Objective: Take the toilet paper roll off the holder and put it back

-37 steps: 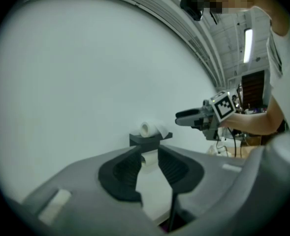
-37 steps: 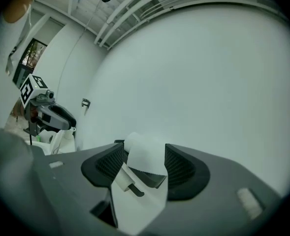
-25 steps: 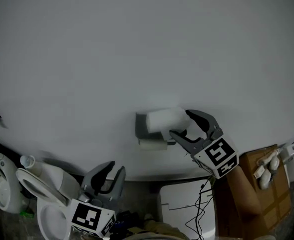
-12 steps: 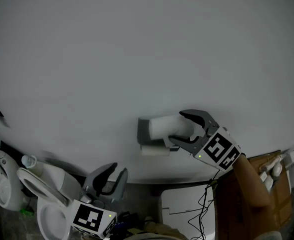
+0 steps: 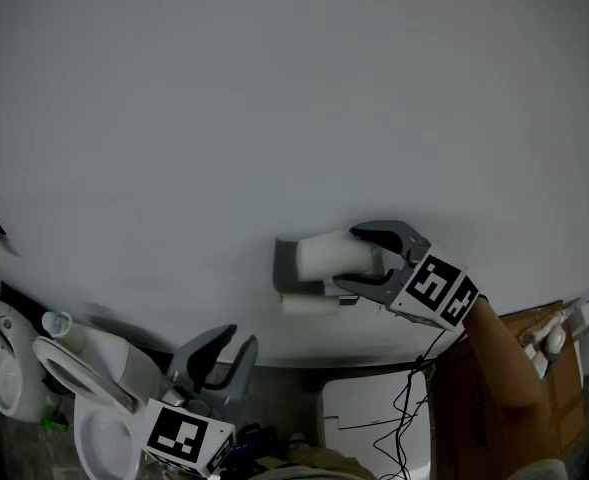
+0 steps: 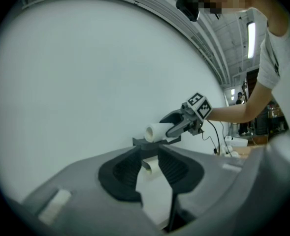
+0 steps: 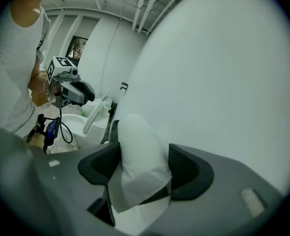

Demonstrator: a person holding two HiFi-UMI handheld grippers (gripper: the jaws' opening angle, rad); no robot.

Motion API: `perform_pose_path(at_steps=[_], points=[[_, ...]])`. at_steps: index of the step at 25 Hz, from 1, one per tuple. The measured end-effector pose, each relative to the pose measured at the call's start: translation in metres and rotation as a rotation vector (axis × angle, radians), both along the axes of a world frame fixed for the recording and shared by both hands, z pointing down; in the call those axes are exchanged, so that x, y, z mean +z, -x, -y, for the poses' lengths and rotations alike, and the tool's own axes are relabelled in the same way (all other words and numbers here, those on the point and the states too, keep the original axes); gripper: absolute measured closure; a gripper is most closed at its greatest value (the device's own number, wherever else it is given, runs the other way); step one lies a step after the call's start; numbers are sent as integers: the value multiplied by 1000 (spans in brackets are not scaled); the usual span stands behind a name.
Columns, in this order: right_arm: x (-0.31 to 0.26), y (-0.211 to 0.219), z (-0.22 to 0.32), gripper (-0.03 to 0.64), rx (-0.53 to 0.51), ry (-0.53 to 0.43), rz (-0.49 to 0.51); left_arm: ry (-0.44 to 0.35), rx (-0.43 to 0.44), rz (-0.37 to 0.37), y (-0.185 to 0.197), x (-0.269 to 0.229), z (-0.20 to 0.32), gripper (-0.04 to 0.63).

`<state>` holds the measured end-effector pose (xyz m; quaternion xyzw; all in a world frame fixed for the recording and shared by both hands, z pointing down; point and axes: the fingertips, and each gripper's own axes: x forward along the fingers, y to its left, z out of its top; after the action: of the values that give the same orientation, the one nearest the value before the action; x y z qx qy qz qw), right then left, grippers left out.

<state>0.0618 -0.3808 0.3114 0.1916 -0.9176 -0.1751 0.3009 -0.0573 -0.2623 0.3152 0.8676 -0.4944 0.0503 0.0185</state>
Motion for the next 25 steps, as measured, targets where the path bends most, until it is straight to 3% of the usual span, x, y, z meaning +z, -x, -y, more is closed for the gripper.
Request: perform_pose_path(at_steps=[4, 8, 21, 25], points=[[-1, -2, -1, 313, -6, -9, -3, -9, 6, 5, -2, -2, 0, 500], [-1, -2, 0, 316, 1, -5, 1, -70, 30, 23, -4, -9, 5, 494], [-8, -5, -5, 319, 42, -6, 57, -136, 157, 71, -35, -27, 29, 445], [-13, -5, -11, 321, 30, -9, 73, -117, 200, 63, -50, -30, 44, 433]])
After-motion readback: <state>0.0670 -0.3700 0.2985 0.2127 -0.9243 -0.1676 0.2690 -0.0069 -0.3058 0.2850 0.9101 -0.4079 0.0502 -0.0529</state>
